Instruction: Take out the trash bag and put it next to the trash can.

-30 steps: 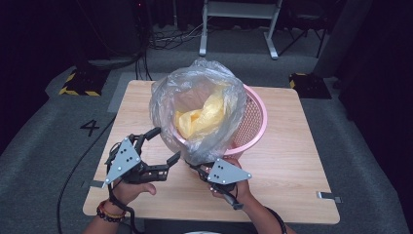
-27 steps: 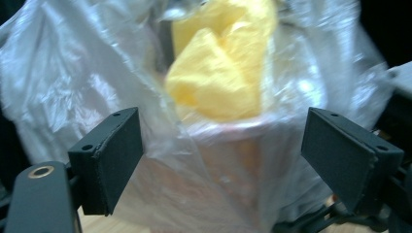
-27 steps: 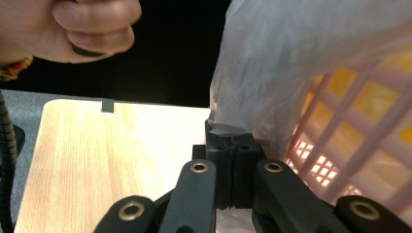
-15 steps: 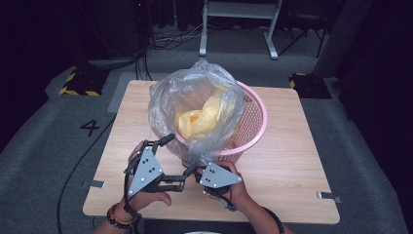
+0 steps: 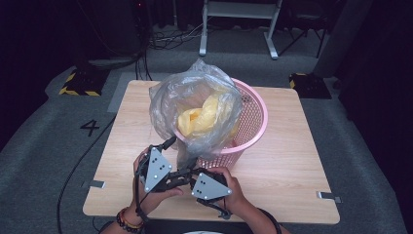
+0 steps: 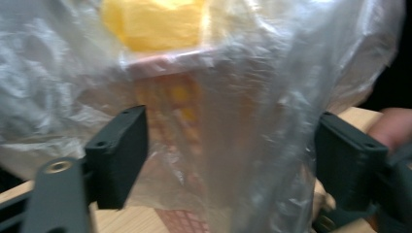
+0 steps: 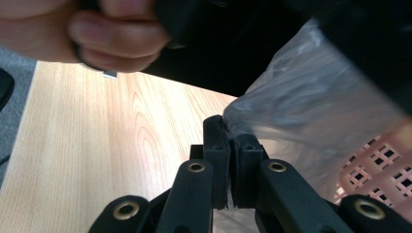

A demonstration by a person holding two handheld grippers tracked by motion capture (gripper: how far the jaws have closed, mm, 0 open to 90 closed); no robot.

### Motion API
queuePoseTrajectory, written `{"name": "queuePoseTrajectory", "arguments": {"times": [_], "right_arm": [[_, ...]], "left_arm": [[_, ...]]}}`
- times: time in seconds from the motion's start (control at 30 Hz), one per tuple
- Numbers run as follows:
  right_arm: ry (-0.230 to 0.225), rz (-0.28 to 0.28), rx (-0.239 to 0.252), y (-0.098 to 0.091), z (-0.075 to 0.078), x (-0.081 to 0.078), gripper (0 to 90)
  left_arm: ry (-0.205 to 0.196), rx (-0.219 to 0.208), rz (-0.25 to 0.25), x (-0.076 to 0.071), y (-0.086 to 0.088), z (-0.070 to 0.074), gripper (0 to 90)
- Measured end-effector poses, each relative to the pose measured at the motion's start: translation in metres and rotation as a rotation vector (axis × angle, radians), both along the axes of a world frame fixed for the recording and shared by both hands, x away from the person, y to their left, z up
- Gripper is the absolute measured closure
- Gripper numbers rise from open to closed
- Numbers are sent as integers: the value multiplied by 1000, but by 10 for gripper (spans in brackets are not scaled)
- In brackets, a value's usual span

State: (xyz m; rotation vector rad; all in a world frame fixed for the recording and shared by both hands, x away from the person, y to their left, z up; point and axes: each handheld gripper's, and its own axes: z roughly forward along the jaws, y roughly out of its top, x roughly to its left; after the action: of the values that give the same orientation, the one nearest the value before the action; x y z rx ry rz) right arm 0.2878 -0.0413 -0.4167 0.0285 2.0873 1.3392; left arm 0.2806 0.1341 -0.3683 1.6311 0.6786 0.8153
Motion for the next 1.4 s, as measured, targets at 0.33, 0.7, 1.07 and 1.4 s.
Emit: {"name": "queuePoseTrajectory", "arguments": {"times": [0.33, 0.7, 1.07, 1.4], "right_arm": [[12, 25, 2, -2, -5, 0, 878], [37, -10, 32, -13, -13, 3, 721], [121, 10, 88, -47, -22, 3, 582], [181, 43, 133, -83, -24, 1, 390]], "left_arm": [[111, -24, -144, 35, 23, -1, 183], [18, 19, -168, 29, 31, -2, 799], [-57, -1, -240, 13, 44, -6, 835], [-121, -70, -180, 10, 63, 4, 879]]}}
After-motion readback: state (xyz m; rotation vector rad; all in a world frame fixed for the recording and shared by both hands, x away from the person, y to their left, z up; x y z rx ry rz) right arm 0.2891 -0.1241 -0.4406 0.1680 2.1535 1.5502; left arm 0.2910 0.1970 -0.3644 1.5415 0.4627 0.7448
